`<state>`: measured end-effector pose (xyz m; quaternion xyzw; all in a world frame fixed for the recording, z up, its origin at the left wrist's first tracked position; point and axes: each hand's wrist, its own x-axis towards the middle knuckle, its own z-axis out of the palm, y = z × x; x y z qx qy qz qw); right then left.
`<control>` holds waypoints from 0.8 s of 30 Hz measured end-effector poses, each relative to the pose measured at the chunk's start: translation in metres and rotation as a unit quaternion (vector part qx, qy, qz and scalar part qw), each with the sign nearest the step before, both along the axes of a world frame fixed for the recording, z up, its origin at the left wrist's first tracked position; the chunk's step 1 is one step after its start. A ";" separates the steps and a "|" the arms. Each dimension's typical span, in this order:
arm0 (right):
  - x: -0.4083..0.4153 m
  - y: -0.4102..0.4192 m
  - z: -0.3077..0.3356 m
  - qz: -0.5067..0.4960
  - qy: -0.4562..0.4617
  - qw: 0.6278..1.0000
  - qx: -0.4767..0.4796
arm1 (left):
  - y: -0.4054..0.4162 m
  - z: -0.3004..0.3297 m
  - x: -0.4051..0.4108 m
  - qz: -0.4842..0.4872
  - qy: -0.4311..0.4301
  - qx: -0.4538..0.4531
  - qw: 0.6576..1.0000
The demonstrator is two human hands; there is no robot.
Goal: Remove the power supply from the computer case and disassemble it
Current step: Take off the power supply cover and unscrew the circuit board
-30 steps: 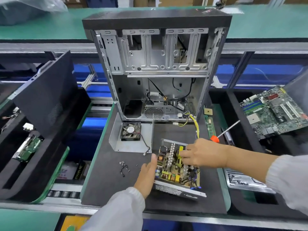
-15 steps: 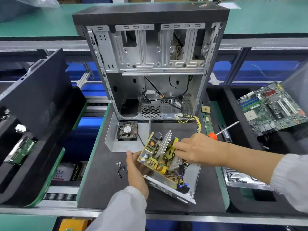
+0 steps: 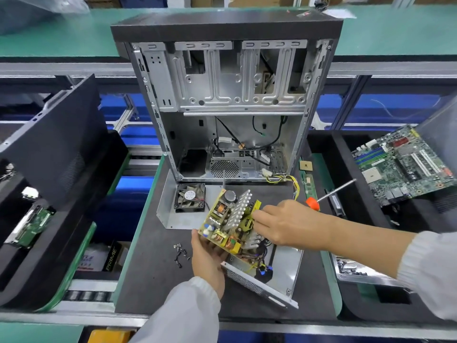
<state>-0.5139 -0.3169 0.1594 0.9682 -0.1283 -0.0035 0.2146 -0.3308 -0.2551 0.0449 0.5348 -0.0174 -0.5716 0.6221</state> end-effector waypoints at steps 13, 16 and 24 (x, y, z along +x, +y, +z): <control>0.027 0.000 0.006 -0.067 0.019 0.998 -0.010 | -0.002 0.008 -0.002 -0.098 -0.090 -0.034 0.991; 0.029 -0.002 0.008 -0.085 -0.005 0.996 0.004 | -0.002 0.009 0.003 -0.111 -0.075 -0.031 0.990; 0.040 -0.002 0.005 -0.095 -0.008 0.995 0.003 | 0.013 0.017 0.000 -0.189 -0.147 -0.056 0.969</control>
